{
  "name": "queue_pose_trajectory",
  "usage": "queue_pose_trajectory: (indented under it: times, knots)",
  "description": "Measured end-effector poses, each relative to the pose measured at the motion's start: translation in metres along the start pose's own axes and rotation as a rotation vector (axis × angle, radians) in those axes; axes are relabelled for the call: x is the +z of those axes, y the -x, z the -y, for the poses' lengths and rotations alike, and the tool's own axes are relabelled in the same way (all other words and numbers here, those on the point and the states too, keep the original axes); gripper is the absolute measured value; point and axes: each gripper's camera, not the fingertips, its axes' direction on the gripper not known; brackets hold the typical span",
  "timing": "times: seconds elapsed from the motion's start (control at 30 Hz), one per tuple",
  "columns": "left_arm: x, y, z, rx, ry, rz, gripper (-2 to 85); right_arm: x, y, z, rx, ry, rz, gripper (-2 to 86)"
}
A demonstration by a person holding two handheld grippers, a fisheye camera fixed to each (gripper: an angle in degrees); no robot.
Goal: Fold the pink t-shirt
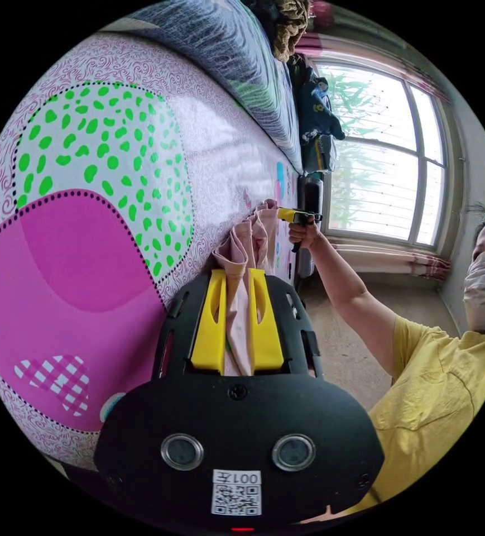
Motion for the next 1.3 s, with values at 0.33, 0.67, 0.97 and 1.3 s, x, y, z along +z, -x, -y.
queue_pose_trajectory:
  times: [0.33, 0.67, 0.97, 1.3]
  knots:
    - [0.005, -0.014, -0.026, 0.053, 0.002, -0.012, -1.0, 0.029, 0.024, 0.02, -0.104, 0.116, -0.031, 1.9]
    - [-0.039, -0.081, -0.012, 0.339, -0.129, 0.052, -1.1, -0.04, 0.111, 0.002, -0.237, -0.255, -0.27, 0.6]
    - [-0.018, -0.19, -0.094, 0.758, -0.052, 0.143, -1.1, -0.02, 0.202, -0.093, -0.297, -0.171, -0.379, 0.5]
    - [0.111, -0.251, -0.316, 0.951, 0.163, 0.272, -1.1, 0.08, 0.205, -0.294, -0.166, -0.226, -0.392, 0.7]
